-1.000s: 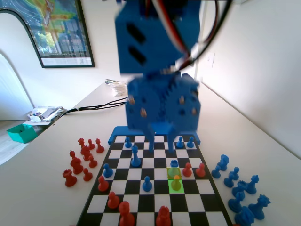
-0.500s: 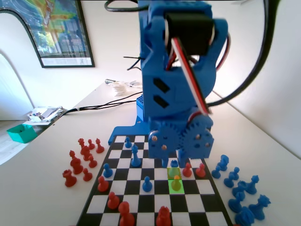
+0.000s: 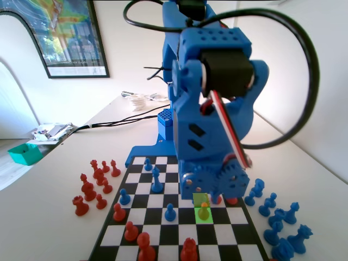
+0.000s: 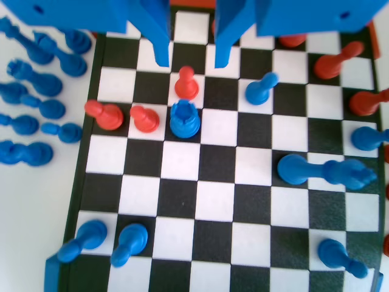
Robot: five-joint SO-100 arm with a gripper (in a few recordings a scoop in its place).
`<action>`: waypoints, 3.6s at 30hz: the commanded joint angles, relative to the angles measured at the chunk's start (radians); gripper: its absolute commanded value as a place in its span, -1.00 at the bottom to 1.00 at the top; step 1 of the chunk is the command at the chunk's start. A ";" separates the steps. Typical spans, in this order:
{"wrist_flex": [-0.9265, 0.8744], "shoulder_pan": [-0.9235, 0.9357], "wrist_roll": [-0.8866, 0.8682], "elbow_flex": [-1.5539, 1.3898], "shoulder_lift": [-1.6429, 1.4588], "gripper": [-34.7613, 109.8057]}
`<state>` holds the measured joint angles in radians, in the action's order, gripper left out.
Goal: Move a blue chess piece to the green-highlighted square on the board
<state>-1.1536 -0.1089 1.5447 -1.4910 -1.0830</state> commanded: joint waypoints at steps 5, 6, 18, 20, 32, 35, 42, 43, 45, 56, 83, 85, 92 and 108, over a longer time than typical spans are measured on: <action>0.009 -0.043 0.018 0.031 -0.018 -0.34; 0.014 -0.048 0.017 0.026 -0.018 -0.34; 0.003 -0.018 0.051 0.023 -0.020 -0.34; 0.000 -0.008 0.058 0.026 -0.021 -0.34; 0.014 -0.012 0.063 0.034 0.012 -0.34; 0.014 -0.018 0.063 0.037 0.031 -0.34; 0.023 -0.018 0.064 0.041 0.052 -0.34; 0.026 -0.018 0.066 0.043 0.054 -0.34; 0.032 -0.018 0.066 0.049 0.058 -0.34; 0.032 -0.014 0.066 0.092 0.077 -0.35; -0.018 -0.008 0.072 0.149 0.055 -0.51; -0.043 -0.002 0.071 0.173 0.025 -0.51; -0.141 0.034 0.067 0.210 -0.135 -0.51; -0.525 0.453 0.083 0.342 -0.258 -0.51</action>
<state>-1.6199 0.2378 1.5907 -1.1996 -1.2487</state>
